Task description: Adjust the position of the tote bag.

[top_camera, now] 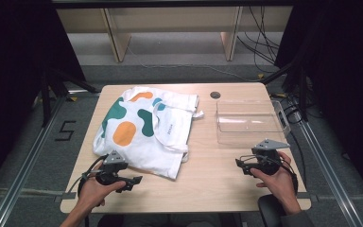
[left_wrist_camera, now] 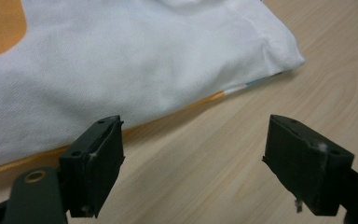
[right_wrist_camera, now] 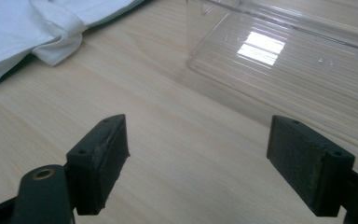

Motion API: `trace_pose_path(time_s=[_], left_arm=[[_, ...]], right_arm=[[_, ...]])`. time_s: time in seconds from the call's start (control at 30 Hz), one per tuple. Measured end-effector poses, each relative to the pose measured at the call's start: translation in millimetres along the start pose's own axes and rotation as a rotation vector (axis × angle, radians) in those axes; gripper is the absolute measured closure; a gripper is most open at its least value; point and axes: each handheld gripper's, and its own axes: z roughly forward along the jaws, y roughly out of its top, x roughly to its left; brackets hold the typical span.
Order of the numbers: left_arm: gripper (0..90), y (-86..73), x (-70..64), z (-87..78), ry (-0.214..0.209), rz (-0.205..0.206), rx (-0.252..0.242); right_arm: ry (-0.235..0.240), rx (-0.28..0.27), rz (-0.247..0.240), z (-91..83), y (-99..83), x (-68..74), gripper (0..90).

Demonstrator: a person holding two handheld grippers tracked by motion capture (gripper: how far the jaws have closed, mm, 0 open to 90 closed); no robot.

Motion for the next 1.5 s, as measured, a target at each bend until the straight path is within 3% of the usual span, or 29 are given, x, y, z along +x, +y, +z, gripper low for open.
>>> trace_pose_path(time_s=[0.1, 0.13, 0.17, 0.2, 0.27, 0.3, 0.37, 0.5, 0.57, 0.7, 0.77, 0.83, 0.87, 0.9, 1.03, 1.1, 1.17, 1.3, 1.47, 1.5], left_arm=[[18.8, 1.0, -1.7, 2.3, 0.001, -0.012, -0.005], [18.8, 2.0, -2.3, 3.3, 0.004, -0.005, -0.007], [18.9, 3.1, -3.0, 3.6, -0.013, -0.001, -0.005], [19.3, 3.7, -2.9, 3.9, -0.02, -0.004, -0.007], [20.2, 4.1, -2.9, 4.0, -0.02, -0.005, -0.008], [20.1, 5.1, -2.3, 3.9, -0.016, -0.002, -0.01], [20.2, 6.9, -2.3, 4.2, -0.015, -0.008, -0.016], [20.2, 13.9, -9.7, 12.5, -0.018, 0.003, -0.011], [20.2, 15.9, -11.8, 15.4, -0.023, 0.013, -0.012], [20.4, 26.3, -19.4, 28.6, -0.048, 0.054, 0.0], [21.3, 28.4, -21.8, 31.4, -0.048, 0.046, -0.005], [21.8, 33.7, -25.7, 35.9, -0.046, 0.066, -0.018], [21.8, 35.7, -27.5, 38.1, -0.058, 0.071, -0.02], [21.9, 37.2, -29.5, 40.6, -0.056, 0.074, -0.022], [22.8, 42.1, -36.0, 48.3, -0.068, 0.087, -0.015], [24.2, 48.3, -40.8, 53.2, -0.078, 0.135, -0.01], [24.4, 49.8, -43.1, 55.5, -0.083, 0.12, -0.011], [26.1, 55.5, -51.0, 65.5, -0.097, 0.14, 0.001], [26.7, 57.8, -61.5, 73.3, -0.077, 0.161, 0.018], [26.2, 60.4, -64.1, 77.0, -0.073, 0.188, 0.032]], right_arm=[[-0.003, 0.006, -0.009, 0.2, 0.4, 0.1, 19.2], [0.004, 0.017, 0.02, -0.1, 0.5, 2.6, 19.0], [-0.011, -0.012, -0.03, 2.0, -0.2, -0.2, 19.0], [-0.006, 0.012, 0.013, -0.2, 0.4, 3.3, 19.0], [-0.004, 0.015, 0.01, -0.2, 0.6, 2.9, 19.0], [0.012, 0.012, -0.015, 1.0, 0.4, 0.5, 19.2], [0.035, 0.024, 0.001, 1.7, 0.7, 1.2, 19.8], [0.02, 0.024, 0.003, 1.8, 1.1, 0.9, 20.0], [0.022, 0.019, -0.023, 3.3, 0.0, -1.8, 20.4], [0.015, 0.024, -0.023, 3.5, 0.0, -2.8, 20.9], [0.012, 0.027, -0.037, 4.1, -0.4, -3.9, 21.1], [0.013, 0.04, 0.007, 2.8, 0.0, -1.1, 21.1], [0.008, 0.019, -0.013, 4.5, -1.0, -2.3, 21.1], [0.014, 0.04, 0.014, 2.6, 0.2, -1.0, 21.0], [0.01, 0.043, 0.012, 4.2, -1.2, -1.1, 21.0], [0.011, 0.032, -0.03, 5.8, -2.6, -6.6, 21.1], [0.01, 0.034, -0.025, 6.4, -3.1, -7.2, 21.1], [0.009, 0.046, -0.021, 5.4, -4.4, -9.7, 21.0], [0.012, 0.051, -0.023, 6.3, -4.3, -9.1, 21.0], [0.011, 0.052, -0.031, 5.8, -4.8, -9.2, 21.0]])
